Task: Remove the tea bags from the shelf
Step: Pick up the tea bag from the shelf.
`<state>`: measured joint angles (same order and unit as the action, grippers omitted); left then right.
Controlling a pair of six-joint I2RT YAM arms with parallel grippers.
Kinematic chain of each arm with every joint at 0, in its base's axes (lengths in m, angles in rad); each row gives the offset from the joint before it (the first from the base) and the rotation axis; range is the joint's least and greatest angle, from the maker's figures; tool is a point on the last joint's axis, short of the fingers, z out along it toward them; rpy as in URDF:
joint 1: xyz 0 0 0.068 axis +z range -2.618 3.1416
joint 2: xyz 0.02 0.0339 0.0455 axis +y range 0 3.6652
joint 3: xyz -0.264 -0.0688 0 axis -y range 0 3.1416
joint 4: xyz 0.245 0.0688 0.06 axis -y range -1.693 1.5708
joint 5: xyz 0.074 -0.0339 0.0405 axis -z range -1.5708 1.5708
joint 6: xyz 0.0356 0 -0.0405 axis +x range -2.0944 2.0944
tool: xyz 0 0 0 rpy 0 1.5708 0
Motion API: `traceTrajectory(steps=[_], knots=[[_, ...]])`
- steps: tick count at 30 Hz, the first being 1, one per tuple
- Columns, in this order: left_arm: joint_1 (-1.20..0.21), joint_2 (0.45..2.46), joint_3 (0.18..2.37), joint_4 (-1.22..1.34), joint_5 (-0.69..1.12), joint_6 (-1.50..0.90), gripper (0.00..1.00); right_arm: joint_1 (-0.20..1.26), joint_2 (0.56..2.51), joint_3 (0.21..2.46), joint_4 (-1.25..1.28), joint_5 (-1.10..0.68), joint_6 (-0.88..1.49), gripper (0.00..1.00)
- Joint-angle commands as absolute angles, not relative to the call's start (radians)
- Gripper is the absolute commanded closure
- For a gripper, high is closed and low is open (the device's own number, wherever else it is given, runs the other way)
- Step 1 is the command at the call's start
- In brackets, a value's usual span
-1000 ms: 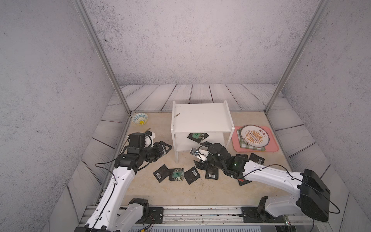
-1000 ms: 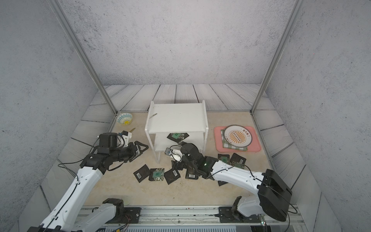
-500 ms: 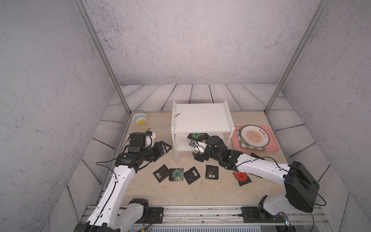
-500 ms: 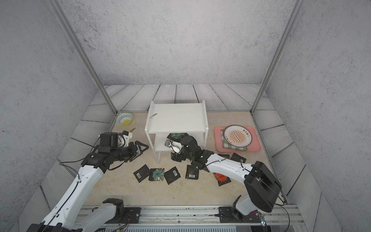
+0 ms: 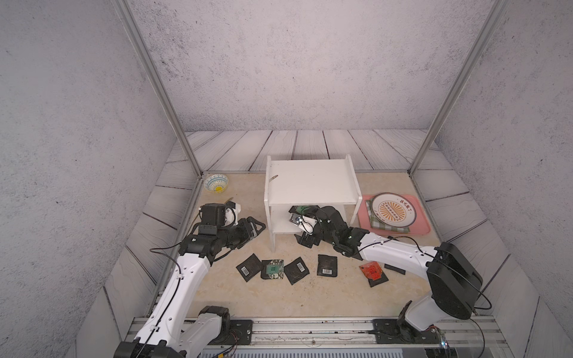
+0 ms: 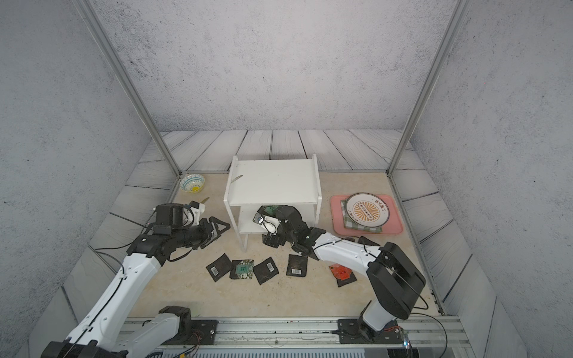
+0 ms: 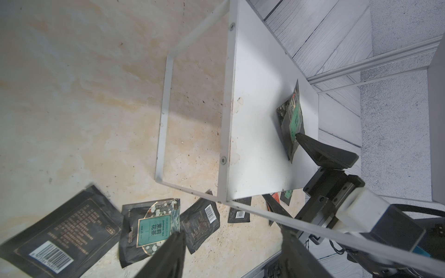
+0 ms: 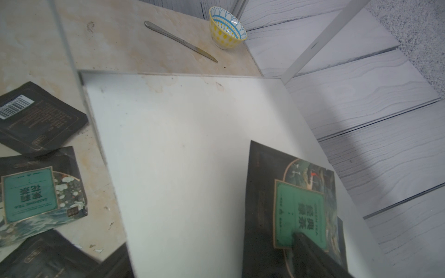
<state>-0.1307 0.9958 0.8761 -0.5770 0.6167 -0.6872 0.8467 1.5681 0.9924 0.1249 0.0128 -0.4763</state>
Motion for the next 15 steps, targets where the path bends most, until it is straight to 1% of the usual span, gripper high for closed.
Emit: traceTrajectory(steps=[1, 6, 15], knots=[[-0.120, 0.998, 0.870, -0.558, 0.617, -0.673, 0.33, 0.843, 1.590, 1.009, 0.084, -0.030, -0.432, 0.06], [-0.120, 0.996, 0.865, -0.553, 0.621, -0.677, 0.33, 0.853, 1.550, 0.971, 0.053, -0.066, -0.394, 0.11], [-0.120, 0.981, 0.856, -0.550, 0.628, -0.687, 0.33, 0.898, 1.482, 0.923, 0.015, -0.021, -0.370, 0.19]])
